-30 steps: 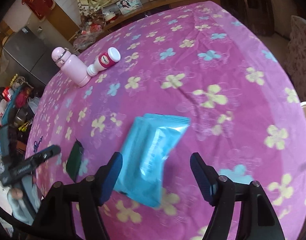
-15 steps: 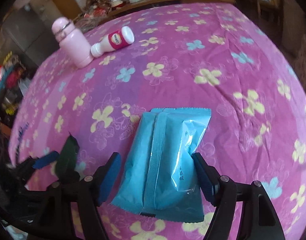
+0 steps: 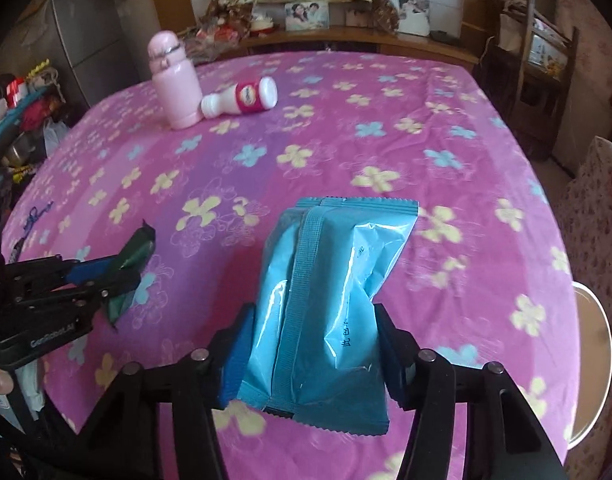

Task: Collect trash
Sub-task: 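Carry the dark green wrapper and blue wipe pack over the wastebasket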

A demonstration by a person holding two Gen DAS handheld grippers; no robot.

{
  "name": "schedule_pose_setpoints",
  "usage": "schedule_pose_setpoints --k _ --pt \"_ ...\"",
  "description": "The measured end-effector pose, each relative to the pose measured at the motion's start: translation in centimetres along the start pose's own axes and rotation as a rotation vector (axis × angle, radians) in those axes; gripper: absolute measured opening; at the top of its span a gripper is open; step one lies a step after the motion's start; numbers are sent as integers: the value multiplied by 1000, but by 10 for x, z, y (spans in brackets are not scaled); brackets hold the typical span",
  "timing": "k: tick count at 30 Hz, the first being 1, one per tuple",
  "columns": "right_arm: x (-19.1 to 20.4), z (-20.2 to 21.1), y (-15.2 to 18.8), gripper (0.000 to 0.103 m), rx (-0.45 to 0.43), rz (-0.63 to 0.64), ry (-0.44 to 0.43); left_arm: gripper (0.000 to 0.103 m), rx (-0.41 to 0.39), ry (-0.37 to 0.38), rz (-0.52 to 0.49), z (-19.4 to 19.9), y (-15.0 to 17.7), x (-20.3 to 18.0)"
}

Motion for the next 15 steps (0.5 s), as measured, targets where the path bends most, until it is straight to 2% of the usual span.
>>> schedule_pose_setpoints --k 15 --pt "-90 66 38 60 -60 -165 59 30 -47 70 -126 13 -12 -108"
Point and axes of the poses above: each gripper's, at about its wrist camera, not at the fingertips, and z roughly against the way its jaws point, x to its left, y to its underside, the point moved 3 cm from there along -z, roughly the way its jaws point, and after that the axes turned 9 degrees about z, right-handed, at the moved point
